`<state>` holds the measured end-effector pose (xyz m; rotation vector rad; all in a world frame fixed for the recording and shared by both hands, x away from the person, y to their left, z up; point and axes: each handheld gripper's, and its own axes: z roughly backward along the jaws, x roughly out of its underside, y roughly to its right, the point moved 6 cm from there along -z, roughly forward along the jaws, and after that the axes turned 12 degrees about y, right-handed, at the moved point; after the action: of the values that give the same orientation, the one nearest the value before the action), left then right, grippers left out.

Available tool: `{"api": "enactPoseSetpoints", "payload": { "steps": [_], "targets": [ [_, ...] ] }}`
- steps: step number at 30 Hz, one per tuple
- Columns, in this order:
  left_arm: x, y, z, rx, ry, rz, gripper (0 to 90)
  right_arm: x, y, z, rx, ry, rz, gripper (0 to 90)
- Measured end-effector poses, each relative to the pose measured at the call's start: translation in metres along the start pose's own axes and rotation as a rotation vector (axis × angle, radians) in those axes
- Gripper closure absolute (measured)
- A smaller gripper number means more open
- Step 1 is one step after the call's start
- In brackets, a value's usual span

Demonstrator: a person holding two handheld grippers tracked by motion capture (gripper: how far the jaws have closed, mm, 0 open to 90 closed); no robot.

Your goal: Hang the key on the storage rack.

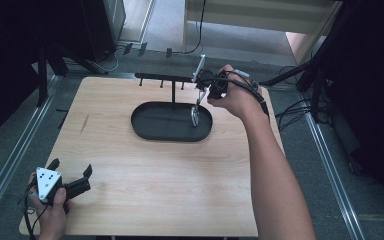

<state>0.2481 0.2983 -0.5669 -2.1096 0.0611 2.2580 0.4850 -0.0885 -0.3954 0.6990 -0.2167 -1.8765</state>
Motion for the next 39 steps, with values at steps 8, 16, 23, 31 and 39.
{"api": "enactPoseSetpoints", "payload": {
  "steps": [8, 16, 23, 31, 39],
  "targets": [
    [0.0, 0.0, 0.0, 0.001, 0.0, -0.004, 0.0, 0.014, -0.02, 0.009, -0.099, -0.027, 0.002, 57.9],
    [0.0, 0.001, -0.001, 0.002, -0.002, -0.011, 0.0, 0.027, -0.043, 0.02, -0.15, -0.021, 0.02, 50.4],
    [0.0, 0.001, 0.0, 0.004, -0.004, -0.006, 0.0, 0.04, -0.063, 0.036, -0.206, -0.032, 0.045, 42.0],
    [0.0, 0.001, -0.001, 0.002, -0.003, -0.005, 0.0, 0.061, -0.084, 0.05, -0.253, 0.03, 0.024, 37.9],
    [0.0, 0.001, -0.001, 0.001, -0.006, -0.008, 0.0, 0.097, -0.109, 0.045, -0.226, 0.11, -0.018, 28.7]
  ]
}}
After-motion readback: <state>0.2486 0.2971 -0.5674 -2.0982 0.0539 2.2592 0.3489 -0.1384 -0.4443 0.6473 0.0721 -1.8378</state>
